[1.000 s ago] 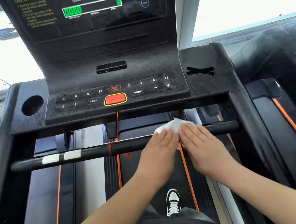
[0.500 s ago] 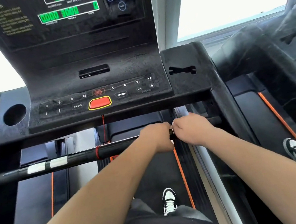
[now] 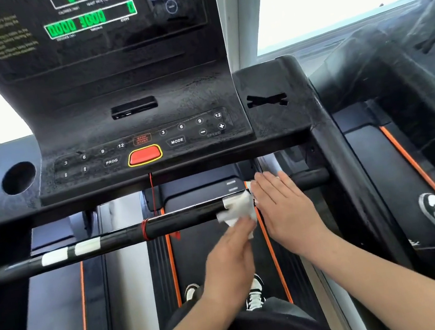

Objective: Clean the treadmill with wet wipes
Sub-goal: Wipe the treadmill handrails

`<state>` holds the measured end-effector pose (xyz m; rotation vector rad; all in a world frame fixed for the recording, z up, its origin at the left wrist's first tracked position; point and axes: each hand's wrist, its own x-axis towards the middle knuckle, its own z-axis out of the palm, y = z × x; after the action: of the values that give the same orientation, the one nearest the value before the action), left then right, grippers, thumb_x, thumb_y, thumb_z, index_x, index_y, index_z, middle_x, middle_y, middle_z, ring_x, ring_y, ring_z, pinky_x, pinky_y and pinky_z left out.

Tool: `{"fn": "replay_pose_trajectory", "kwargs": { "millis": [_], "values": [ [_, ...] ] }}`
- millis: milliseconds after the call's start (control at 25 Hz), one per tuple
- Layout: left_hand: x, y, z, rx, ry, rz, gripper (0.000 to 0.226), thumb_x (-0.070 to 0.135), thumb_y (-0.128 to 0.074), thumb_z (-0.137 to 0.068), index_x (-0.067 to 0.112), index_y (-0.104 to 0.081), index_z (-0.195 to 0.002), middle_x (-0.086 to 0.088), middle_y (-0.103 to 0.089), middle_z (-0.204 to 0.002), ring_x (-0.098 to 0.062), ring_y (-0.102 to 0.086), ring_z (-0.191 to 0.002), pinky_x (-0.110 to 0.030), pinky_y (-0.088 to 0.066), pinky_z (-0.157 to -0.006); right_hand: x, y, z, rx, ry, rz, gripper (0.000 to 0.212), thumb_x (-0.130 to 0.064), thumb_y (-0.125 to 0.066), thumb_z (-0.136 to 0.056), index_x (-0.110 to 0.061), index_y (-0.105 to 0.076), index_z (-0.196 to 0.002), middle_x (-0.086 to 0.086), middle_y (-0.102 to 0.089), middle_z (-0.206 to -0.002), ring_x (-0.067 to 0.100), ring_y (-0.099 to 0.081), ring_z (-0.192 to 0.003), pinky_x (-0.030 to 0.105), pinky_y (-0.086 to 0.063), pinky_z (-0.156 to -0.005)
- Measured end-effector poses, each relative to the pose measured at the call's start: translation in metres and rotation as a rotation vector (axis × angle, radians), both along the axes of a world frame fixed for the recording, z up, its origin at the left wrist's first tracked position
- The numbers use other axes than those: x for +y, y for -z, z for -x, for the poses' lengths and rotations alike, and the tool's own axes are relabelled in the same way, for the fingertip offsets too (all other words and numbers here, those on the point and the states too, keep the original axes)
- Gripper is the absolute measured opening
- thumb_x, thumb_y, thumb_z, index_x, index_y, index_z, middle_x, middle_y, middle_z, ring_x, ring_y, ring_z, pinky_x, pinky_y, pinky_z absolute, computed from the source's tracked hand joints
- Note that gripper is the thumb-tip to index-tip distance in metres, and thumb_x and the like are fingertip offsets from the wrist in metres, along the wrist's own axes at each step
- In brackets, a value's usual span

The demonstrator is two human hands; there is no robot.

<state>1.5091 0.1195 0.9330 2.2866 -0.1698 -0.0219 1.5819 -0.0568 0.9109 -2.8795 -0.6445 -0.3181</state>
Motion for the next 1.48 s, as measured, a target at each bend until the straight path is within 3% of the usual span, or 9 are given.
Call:
{"fn": "replay_pose_trajectory", "kwargs": {
  "millis": [80,200,440,640,920,1160,1280,1360,1480],
  "values": [
    [-0.013,0.005,0.011,0.259,-0.172,0.186,0.034,0.009,-0.050,-0.101,0.025,-0.071,-0.123,0.016,-0.069,-0.122,0.006,-0.062,-0.112,-0.016,-0.047,-0.102,0.000,0.008,0.008,-0.033,-0.026,0.030,0.053,-0.017,-0.050,-0.099,0.001,-0.048,-0.148,0.020,-0.045,-0.156,0.035,-0.040,-0.147,0.052,-0.027,-0.122],
    [-0.016,0.007,-0.014,0.870,-0.575,0.908,0.025,-0.002,-0.041,-0.098,0.005,-0.064,-0.092,-0.020,-0.069,-0.100,-0.036,-0.064,-0.103,-0.042,-0.049,-0.103,-0.007,0.013,0.019,-0.051,-0.083,0.059,0.059,-0.012,-0.053,-0.098,0.001,-0.040,-0.153,0.019,-0.034,-0.162,0.035,-0.030,-0.152,0.053,-0.028,-0.122],
    [-0.026,-0.003,-0.073,0.845,-0.924,1.749,0.044,-0.020,-0.039,-0.090,-0.010,-0.059,-0.127,-0.029,-0.066,-0.124,-0.039,-0.066,-0.110,-0.050,-0.059,-0.089,-0.030,0.003,0.003,-0.084,-0.043,0.059,0.048,-0.017,-0.045,-0.101,0.000,-0.052,-0.146,0.017,-0.051,-0.151,0.034,-0.046,-0.142,0.053,-0.029,-0.122],
    [-0.043,-0.003,-0.081,0.883,-0.924,1.697,0.056,-0.025,-0.028,-0.086,-0.010,-0.054,-0.134,-0.028,-0.063,-0.128,-0.040,-0.063,-0.116,-0.047,-0.059,-0.090,-0.025,-0.016,-0.042,0.189,0.023,0.115,0.047,-0.033,-0.029,-0.099,-0.015,-0.068,-0.118,0.005,-0.072,-0.106,0.031,-0.065,-0.104,0.047,-0.025,-0.121],
    [-0.046,-0.049,-0.050,0.926,-0.764,1.563,0.043,-0.023,-0.024,-0.084,-0.011,-0.062,-0.099,-0.024,-0.071,-0.094,-0.031,-0.070,-0.088,-0.034,-0.061,-0.075,-0.025,-0.026,0.021,0.137,-0.191,-0.138,0.047,-0.018,-0.044,-0.093,-0.005,-0.065,-0.133,0.010,-0.062,-0.142,0.024,-0.054,-0.136,0.044,-0.037,-0.118],
    [-0.028,-0.083,-0.097,0.867,-0.650,1.469,0.033,-0.004,-0.044,-0.095,-0.006,-0.057,-0.125,-0.021,-0.073,-0.114,-0.031,-0.074,-0.099,-0.041,-0.062,-0.086,-0.064,-0.091,0.004,0.782,0.730,-1.434,0.035,-0.031,-0.052,-0.097,-0.012,-0.077,-0.110,0.009,-0.078,-0.108,0.028,-0.072,-0.108,0.050,-0.053,-0.102],
    [-0.031,-0.099,-0.123,0.716,-0.589,1.376,0.022,0.005,-0.059,-0.097,0.004,-0.063,-0.119,-0.014,-0.074,-0.107,-0.025,-0.073,-0.096,-0.038,-0.060,-0.091,-0.085,-0.123,-0.011,0.895,0.747,-1.970,0.038,-0.028,-0.058,-0.100,-0.005,-0.067,-0.128,0.012,-0.072,-0.123,0.030,-0.067,-0.120,0.048,-0.050,-0.106],
    [-0.041,-0.102,-0.132,0.516,-0.517,1.089,0.012,0.011,-0.063,-0.098,0.011,-0.069,-0.108,-0.007,-0.075,-0.100,-0.018,-0.071,-0.088,-0.037,-0.059,-0.085,-0.090,-0.126,-0.019,0.708,0.722,-1.882,0.032,-0.018,-0.068,-0.092,-0.003,-0.070,-0.121,0.016,-0.073,-0.119,0.033,-0.069,-0.116,0.046,-0.057,-0.096],
    [-0.061,-0.078,-0.134,0.101,-0.212,0.297,0.020,0.024,-0.056,-0.100,0.024,-0.074,-0.108,0.000,-0.076,-0.099,-0.012,-0.068,-0.090,-0.031,-0.055,-0.085,-0.084,-0.112,-0.027,0.260,0.672,-1.067,0.020,-0.017,-0.059,-0.096,-0.014,-0.074,-0.109,0.003,-0.076,-0.109,0.022,-0.069,-0.108,0.038,-0.056,-0.093]
  ]
}}
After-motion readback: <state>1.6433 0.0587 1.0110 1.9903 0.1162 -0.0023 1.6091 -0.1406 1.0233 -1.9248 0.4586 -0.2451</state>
